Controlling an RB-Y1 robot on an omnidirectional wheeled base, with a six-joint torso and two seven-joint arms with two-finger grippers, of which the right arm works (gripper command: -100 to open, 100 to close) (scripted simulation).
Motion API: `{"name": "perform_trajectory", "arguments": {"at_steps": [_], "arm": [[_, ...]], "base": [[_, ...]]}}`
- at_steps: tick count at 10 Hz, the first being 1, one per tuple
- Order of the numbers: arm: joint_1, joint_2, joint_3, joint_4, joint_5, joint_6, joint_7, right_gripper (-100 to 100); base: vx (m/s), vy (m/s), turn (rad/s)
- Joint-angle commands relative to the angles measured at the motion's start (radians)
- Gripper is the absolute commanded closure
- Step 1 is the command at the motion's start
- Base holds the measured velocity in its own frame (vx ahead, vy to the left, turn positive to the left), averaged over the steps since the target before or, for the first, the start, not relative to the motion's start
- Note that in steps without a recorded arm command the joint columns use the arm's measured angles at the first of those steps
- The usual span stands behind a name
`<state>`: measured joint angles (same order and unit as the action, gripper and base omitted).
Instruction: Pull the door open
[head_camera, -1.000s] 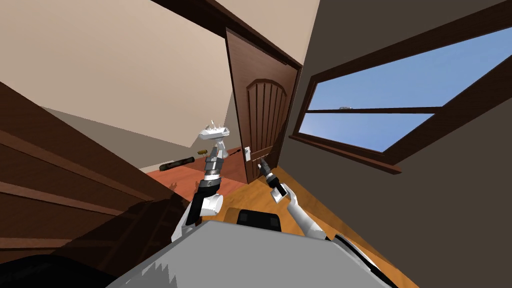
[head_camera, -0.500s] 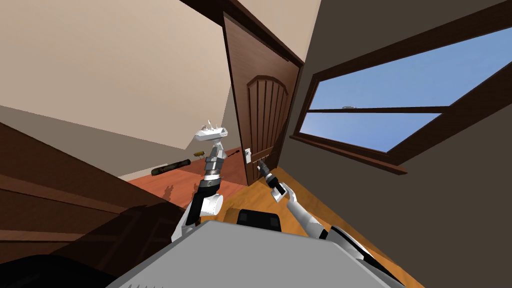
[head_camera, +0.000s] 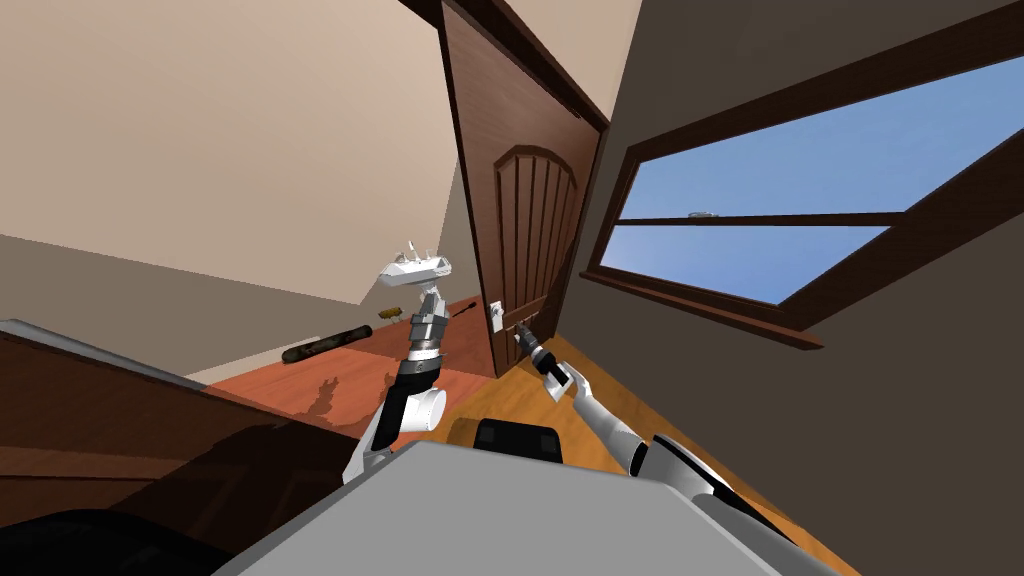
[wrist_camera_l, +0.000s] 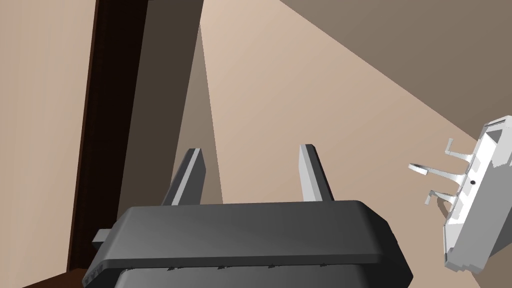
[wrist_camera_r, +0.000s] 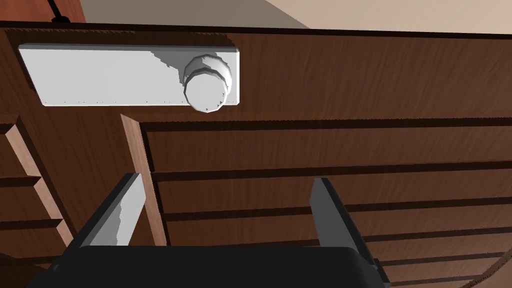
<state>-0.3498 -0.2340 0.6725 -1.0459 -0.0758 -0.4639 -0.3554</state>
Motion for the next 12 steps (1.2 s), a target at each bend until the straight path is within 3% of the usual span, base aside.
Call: {"name": "perform_trajectory", "arguments": {"at_steps": [1, 4, 5, 6, 9, 10, 11, 12], "arm": [[-0.015, -0.002, 0.012, 0.028, 0.0, -0.003, -0.007, -100], [-0.053, -0.009, 0.041, 0.088, 0.001, -0.007, -0.022, -100], [-0.047, -0.007, 0.035, 0.081, 0.0, -0.01, -0.02, -100], [-0.055, -0.035, 0.023, 0.114, -0.007, -0.038, -0.04, -100], [-0.061, -0.064, 0.008, 0.145, -0.015, -0.067, -0.06, -100], [-0.061, -0.064, 0.008, 0.145, -0.015, -0.067, -0.06, -100], [-0.063, -0.075, 0.003, 0.157, -0.018, -0.077, -0.068, -100], [-0.068, -0.099, -0.008, 0.182, -0.024, -0.1, -0.085, -100]], "base": [[0.064, 0.095, -0.059], [0.078, 0.077, -0.057], [0.039, 0.045, -0.019], [0.028, 0.116, 0.211], [0.01, 0.145, 0.109], [0.006, 0.067, 0.027], [0.013, 0.054, 0.067], [0.027, 0.097, 0.193]]}}
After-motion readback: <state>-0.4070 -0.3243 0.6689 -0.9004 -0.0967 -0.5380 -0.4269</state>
